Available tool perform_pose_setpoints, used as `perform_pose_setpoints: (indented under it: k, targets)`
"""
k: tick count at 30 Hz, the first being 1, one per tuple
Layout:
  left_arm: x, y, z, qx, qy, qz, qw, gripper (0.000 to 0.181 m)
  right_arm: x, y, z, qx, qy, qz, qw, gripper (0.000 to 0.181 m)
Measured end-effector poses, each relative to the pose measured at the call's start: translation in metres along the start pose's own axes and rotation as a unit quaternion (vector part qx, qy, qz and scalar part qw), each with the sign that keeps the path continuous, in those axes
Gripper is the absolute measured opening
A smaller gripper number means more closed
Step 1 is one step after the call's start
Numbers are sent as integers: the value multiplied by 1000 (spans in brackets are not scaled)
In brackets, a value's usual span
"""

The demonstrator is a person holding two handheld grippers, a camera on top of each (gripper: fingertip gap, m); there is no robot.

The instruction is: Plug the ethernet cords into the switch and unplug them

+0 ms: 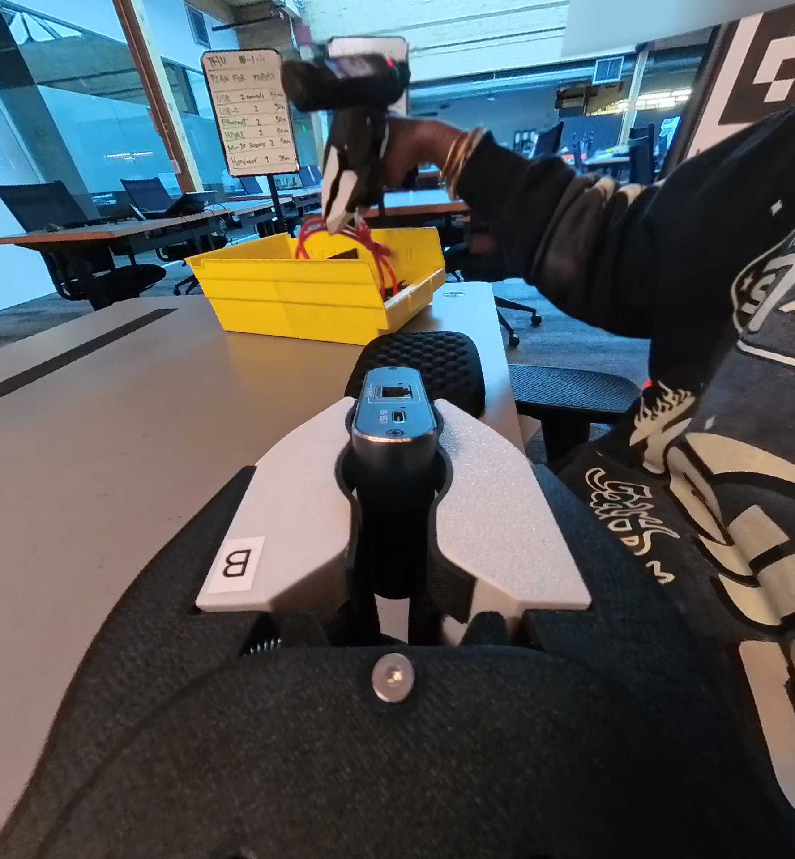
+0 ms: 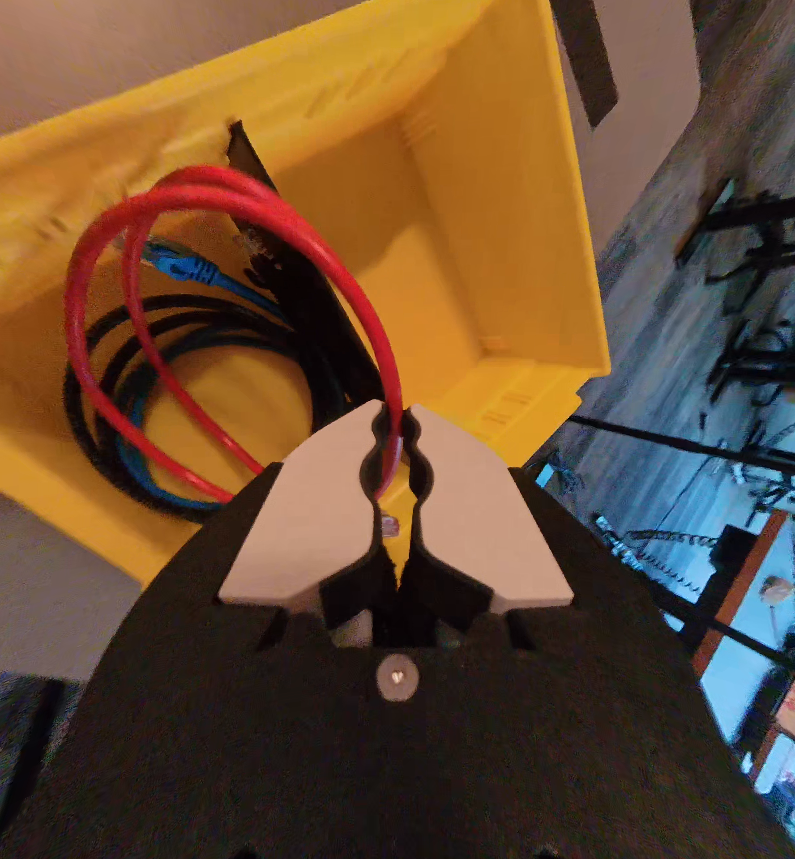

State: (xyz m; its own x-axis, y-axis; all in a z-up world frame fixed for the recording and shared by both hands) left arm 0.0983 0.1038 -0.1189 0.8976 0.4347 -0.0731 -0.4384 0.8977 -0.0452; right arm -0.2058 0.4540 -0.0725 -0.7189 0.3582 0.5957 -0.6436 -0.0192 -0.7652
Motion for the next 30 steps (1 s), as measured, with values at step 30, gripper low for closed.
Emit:
perform_pose_setpoints:
  k: [30]
  targets:
    - [1, 3, -1, -10, 6, -4, 1000, 26, -38, 35, -37, -134, 32, 54, 989, 40]
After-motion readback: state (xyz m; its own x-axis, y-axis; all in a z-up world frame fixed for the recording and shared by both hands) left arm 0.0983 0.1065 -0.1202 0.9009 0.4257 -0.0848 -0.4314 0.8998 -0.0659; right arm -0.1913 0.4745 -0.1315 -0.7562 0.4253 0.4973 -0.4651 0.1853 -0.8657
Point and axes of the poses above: each gripper's, where its closed fingertips meet, y out along the fingers, z out of its top, x = y × z across the jaws, the point moved 4 cm from there along -y, back along the fingers, and after that the axes turned 5 degrees about -z, right-handed, at the moved point
